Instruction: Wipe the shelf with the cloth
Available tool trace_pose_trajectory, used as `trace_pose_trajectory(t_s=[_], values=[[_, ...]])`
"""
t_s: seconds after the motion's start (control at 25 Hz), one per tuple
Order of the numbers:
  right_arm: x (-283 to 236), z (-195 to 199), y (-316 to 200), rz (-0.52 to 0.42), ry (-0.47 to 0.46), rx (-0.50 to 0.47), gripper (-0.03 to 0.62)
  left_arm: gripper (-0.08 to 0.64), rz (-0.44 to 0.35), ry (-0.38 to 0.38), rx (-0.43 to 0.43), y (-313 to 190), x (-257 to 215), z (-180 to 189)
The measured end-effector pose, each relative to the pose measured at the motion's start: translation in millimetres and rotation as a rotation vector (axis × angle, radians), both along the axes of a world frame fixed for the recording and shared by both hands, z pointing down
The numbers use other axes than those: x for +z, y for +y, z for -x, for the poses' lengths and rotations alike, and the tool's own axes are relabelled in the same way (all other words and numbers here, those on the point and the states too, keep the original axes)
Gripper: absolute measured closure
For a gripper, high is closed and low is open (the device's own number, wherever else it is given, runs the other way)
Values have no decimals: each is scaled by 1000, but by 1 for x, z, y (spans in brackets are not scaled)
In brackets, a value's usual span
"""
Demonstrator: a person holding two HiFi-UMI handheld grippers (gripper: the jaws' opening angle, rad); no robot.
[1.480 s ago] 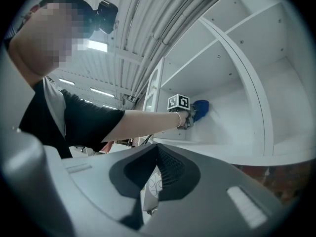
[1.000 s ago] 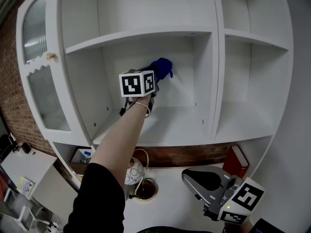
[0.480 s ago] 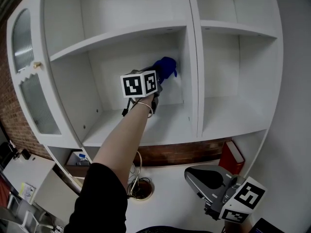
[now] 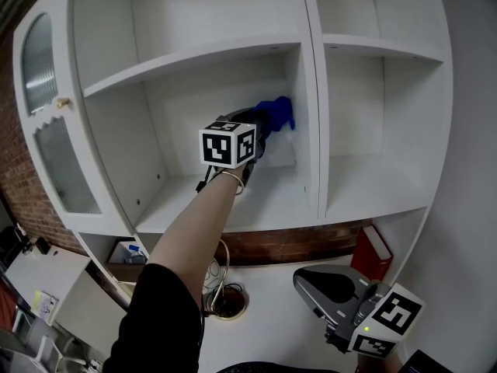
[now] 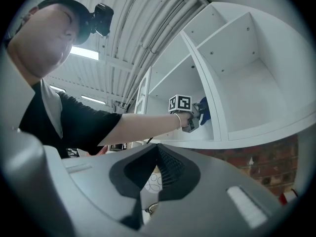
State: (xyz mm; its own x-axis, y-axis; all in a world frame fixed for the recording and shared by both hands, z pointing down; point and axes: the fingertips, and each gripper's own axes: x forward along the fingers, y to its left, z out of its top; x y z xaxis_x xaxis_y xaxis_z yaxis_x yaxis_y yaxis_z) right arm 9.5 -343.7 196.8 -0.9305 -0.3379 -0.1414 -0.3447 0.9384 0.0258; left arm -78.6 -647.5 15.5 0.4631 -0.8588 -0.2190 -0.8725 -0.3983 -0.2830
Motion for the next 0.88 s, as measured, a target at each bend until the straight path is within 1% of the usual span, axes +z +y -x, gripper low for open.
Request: trace_pose_trajectory(t_s=[0.08, 0.16, 0.2, 0.24, 0.28, 0.32, 0.44, 0.52, 0.6, 0.76, 0.88], values=[[-2, 6, 6, -10, 4, -13, 583, 548, -86, -60, -62, 17, -15, 17], [-4, 14, 13, -19, 15, -32, 583, 548, -164, -153, -154, 34, -25, 41], [-4, 18, 16, -21, 20, -42, 583, 548, -194, -188, -204, 42, -28, 56], [-5, 22, 19, -22, 25, -52, 583, 548, -209, -195, -250, 48, -30, 74], [-5, 26, 21, -23, 29, -62, 583, 548, -206, -172, -293, 52, -30, 94], [-4, 30, 24, -23, 35, -74, 583, 548, -183, -125, -333, 54, -28, 116], [-1, 43, 32, -28, 60, -109, 583, 548, -65, 32, -428, 55, -12, 173], [1, 50, 35, -32, 77, -122, 583, 548, -13, 109, -465, 55, -2, 199], [2, 55, 35, -32, 86, -129, 583, 548, 11, 153, -497, 55, 4, 215], [3, 59, 32, -25, 92, -129, 583, 548, 45, 205, -568, 55, 8, 235], [6, 60, 28, -18, 94, -125, 583, 548, 39, 258, -613, 55, 6, 247]])
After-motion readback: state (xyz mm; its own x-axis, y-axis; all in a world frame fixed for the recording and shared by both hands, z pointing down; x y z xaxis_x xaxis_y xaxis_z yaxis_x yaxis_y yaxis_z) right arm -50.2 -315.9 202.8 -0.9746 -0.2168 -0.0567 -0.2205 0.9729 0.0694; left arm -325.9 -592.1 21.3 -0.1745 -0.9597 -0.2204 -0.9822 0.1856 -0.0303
